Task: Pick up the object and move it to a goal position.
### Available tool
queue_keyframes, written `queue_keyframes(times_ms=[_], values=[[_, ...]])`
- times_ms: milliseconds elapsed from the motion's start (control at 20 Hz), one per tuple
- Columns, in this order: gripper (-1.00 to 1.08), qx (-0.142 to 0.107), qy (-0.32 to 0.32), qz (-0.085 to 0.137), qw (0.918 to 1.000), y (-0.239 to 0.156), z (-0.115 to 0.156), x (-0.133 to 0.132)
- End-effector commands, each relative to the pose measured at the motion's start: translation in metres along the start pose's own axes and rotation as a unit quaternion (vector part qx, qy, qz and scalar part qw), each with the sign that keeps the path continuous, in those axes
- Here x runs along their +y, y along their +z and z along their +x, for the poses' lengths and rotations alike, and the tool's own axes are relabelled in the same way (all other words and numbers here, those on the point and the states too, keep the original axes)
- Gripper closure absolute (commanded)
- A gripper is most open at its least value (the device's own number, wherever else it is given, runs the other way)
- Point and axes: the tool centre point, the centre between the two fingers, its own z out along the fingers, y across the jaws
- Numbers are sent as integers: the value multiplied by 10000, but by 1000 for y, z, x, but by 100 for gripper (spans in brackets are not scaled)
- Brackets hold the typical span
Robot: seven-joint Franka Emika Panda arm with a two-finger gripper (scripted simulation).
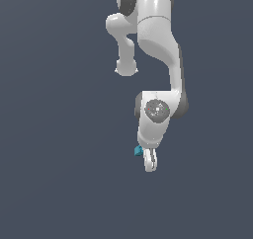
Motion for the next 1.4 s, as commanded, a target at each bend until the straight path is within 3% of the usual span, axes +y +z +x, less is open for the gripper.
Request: queue_keyframes(times_ms=[0, 800, 1350], values=[[108, -4, 0, 10, 10000, -14, 2, 6], [108, -9, 2, 10, 10000, -129, 18, 59], [108, 2, 0, 13, 10000, -159, 22, 70]])
